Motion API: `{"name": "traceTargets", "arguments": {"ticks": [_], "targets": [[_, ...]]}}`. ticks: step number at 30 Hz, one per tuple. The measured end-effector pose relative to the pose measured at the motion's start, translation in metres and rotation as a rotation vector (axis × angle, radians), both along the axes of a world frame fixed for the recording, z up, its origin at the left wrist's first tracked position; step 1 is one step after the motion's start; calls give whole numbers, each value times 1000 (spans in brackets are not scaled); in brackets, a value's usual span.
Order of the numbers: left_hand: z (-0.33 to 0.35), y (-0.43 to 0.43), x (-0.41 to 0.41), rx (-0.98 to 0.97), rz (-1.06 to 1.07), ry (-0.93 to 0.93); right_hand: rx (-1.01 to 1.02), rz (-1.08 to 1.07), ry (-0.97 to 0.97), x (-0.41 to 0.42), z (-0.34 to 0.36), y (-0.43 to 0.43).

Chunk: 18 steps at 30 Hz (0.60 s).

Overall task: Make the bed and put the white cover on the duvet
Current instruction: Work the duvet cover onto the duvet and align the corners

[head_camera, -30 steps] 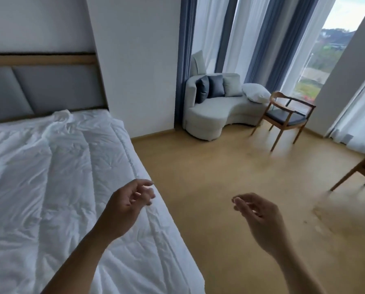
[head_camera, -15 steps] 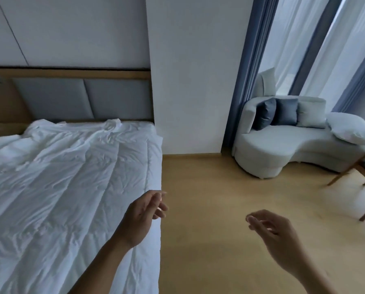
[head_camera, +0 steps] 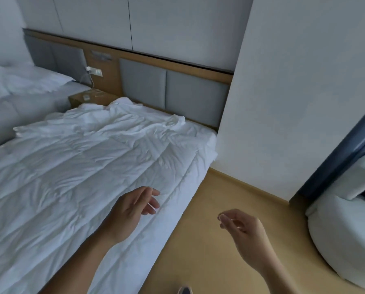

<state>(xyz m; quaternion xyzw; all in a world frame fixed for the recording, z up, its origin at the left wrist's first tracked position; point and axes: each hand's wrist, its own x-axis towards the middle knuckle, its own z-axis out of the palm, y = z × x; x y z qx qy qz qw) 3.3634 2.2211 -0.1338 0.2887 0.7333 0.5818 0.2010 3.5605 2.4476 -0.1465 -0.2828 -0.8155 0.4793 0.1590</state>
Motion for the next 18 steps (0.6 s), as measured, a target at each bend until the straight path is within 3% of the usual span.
{"name": "traceTargets", "arguments": {"ticks": [9, 13, 18], "targets": [[-15, 208, -152, -22, 113, -42, 20, 43, -68, -156, -17, 220], [-5, 258, -203, -92, 66, -48, 5, 101, -78, -229, -21, 284], [-22, 309, -276, -178, 193, -23, -49, 191, -54, -339, -37, 363]]}}
